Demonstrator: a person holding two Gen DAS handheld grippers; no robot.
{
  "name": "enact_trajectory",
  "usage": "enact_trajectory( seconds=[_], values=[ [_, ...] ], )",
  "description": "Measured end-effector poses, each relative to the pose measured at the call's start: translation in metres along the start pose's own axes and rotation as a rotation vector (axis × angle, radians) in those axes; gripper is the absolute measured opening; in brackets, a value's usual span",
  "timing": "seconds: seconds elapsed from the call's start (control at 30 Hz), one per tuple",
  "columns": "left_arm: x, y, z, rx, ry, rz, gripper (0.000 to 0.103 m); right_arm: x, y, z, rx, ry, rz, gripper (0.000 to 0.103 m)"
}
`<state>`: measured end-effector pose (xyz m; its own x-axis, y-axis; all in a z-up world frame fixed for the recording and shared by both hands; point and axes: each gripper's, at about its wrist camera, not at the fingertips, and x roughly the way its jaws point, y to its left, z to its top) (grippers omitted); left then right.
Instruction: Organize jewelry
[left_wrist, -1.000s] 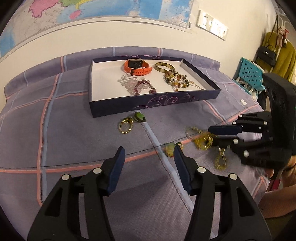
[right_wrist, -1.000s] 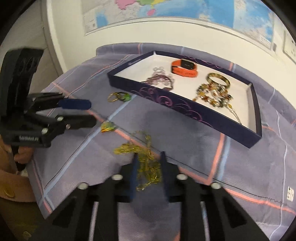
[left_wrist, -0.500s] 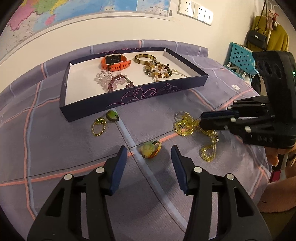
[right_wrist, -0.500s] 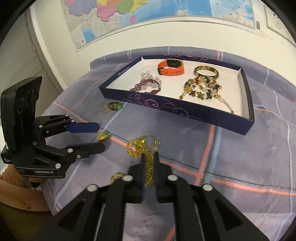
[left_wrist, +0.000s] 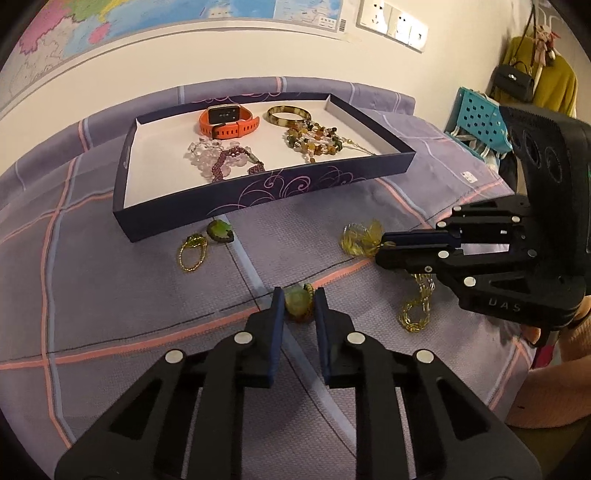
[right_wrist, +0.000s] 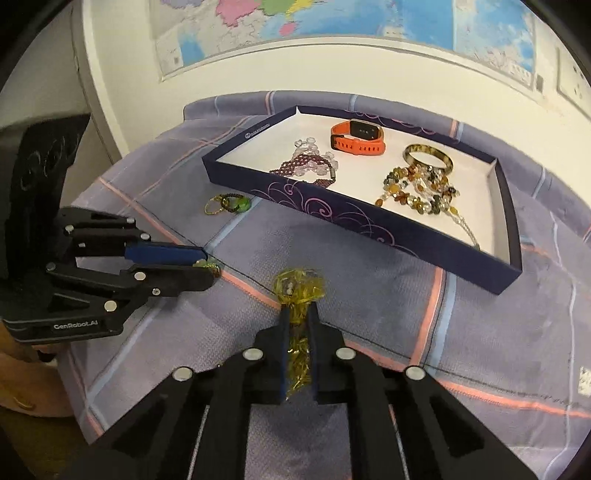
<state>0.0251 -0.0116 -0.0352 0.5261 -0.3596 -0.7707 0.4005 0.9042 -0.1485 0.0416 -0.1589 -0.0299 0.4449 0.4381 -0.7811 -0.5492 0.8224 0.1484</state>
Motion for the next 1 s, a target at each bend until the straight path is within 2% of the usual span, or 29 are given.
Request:
enact_trajectory(
  seconds=[0.23, 0.43, 0.8, 0.93, 1.0],
  values=[
    [-0.007, 0.001, 0.000, -0.028, -0.020, -0.028, 0.017, -0.014, -0.018, -0.001, 0.118, -0.036, 0.092, 0.005],
    [-0.018, 0.002, 0.005, -0.041, -0.054, -0.043, 0.017, -0.034, -0.026, 0.004, 0.170, -0.091, 0.144, 0.005],
    [-0.035, 0.003, 0.013, -0.045, -0.107, -0.051, 0.017, -0.065, -0.029, 0.019, 0.172, -0.173, 0.141, 0.005],
    [-0.036, 0.004, 0.013, -0.046, -0.110, -0.051, 0.017, -0.064, -0.029, 0.021, 0.171, -0.169, 0.129, 0.005],
    [-0.035, 0.005, 0.012, -0.049, -0.107, -0.054, 0.017, -0.052, -0.031, 0.018, 0.180, -0.127, 0.107, 0.005]
  ],
)
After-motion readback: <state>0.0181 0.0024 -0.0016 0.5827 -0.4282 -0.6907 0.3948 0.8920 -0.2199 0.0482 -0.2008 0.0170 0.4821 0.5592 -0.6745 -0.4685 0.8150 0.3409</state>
